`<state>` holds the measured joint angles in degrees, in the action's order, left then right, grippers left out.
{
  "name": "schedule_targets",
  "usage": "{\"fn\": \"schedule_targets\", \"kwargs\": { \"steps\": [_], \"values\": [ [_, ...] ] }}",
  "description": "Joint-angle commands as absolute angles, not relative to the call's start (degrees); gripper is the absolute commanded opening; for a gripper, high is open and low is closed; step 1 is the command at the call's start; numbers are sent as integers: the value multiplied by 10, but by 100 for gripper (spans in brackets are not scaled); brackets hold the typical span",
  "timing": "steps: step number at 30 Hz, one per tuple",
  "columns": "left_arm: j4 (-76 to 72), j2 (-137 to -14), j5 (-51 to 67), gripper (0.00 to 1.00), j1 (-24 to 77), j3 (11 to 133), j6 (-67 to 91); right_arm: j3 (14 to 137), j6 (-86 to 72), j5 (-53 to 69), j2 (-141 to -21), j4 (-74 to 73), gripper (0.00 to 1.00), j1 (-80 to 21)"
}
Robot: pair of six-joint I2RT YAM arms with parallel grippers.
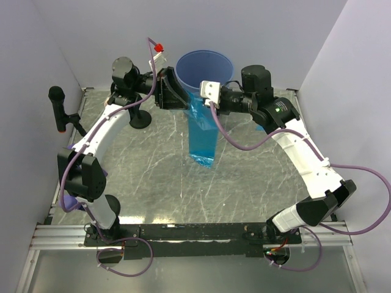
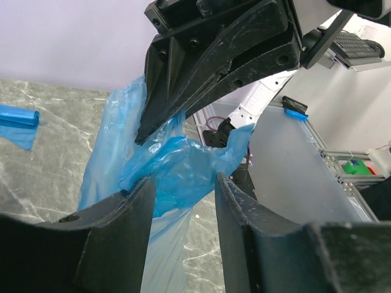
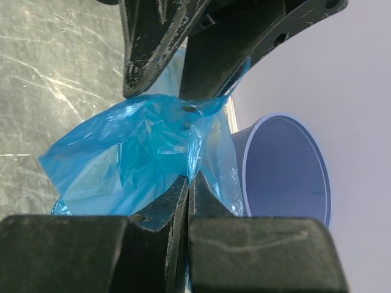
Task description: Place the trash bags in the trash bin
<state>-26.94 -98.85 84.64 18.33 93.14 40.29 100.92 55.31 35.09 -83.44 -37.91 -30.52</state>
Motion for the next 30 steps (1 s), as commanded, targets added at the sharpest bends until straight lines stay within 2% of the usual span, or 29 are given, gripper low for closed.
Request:
{"fn": "schedule_targets", "kwargs": {
  "steps": [1, 14, 15, 17, 18, 30],
  "values": [
    [-302, -972, 966, 47, 192, 952, 427, 1020, 548, 340, -834, -347, 0, -311],
    [-282, -989, 944, 27, 194, 944, 421, 1020, 539, 341, -826, -341, 0, -313],
    [-281, -990, 950, 23, 196, 948, 423, 1018, 539, 338, -827, -340, 0, -313],
    [-284, -991, 959, 4, 198, 954, 429, 1015, 531, 331, -826, -334, 0, -313],
    [-294, -991, 963, 1, 197, 954, 438, 1014, 528, 328, -826, -331, 0, -312],
    [-304, -946, 971, 1, 170, 944, 462, 983, 481, 308, -804, -323, 0, -252]
  ]
}}
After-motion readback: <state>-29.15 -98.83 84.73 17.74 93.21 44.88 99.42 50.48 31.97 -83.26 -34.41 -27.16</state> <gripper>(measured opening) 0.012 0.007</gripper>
